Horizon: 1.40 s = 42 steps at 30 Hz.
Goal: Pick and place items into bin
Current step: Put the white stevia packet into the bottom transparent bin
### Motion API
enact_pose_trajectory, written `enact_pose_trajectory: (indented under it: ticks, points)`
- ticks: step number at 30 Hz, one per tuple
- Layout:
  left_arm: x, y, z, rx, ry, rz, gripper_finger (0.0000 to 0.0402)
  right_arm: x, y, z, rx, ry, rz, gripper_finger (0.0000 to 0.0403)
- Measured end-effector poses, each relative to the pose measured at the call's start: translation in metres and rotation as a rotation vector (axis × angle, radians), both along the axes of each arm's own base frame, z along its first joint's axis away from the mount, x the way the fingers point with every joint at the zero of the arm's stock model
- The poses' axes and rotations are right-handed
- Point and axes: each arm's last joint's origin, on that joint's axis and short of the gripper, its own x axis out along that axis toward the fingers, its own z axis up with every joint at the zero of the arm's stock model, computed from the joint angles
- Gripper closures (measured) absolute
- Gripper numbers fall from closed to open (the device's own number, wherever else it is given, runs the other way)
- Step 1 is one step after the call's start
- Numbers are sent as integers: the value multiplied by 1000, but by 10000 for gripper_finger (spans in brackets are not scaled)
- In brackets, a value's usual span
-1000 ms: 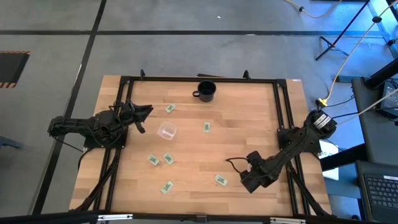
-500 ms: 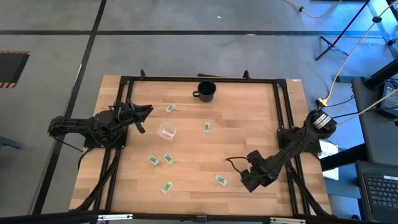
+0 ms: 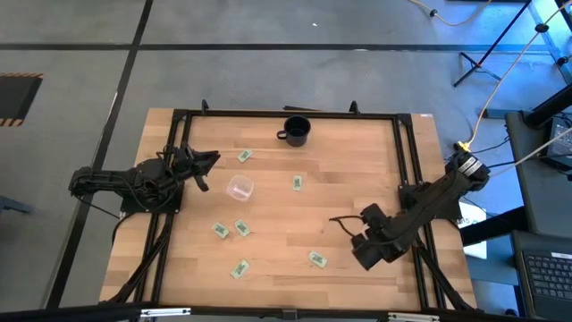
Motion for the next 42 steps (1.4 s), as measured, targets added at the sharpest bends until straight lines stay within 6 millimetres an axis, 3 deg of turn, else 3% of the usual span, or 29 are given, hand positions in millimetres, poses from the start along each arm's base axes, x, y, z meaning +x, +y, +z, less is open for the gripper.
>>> enact_pose_trajectory:
  ticks: [5,13,23,29,42]
  points:
    - [0,0,0,0,1,0,336,12,-11,17,-115,-143,185,287]
    - [0,0,0,0,0,0,336,26,-54,30,-53,-397,464,287]
    - [0,0,0,0,0,0,336,5,-101,4,-137,-795,691,287]
    - [0,0,0,0,1,0,336,-2,-108,-9,-248,-904,859,287]
    - [0,0,0,0,1,0,336,-1,-108,-10,-342,-856,1045,287]
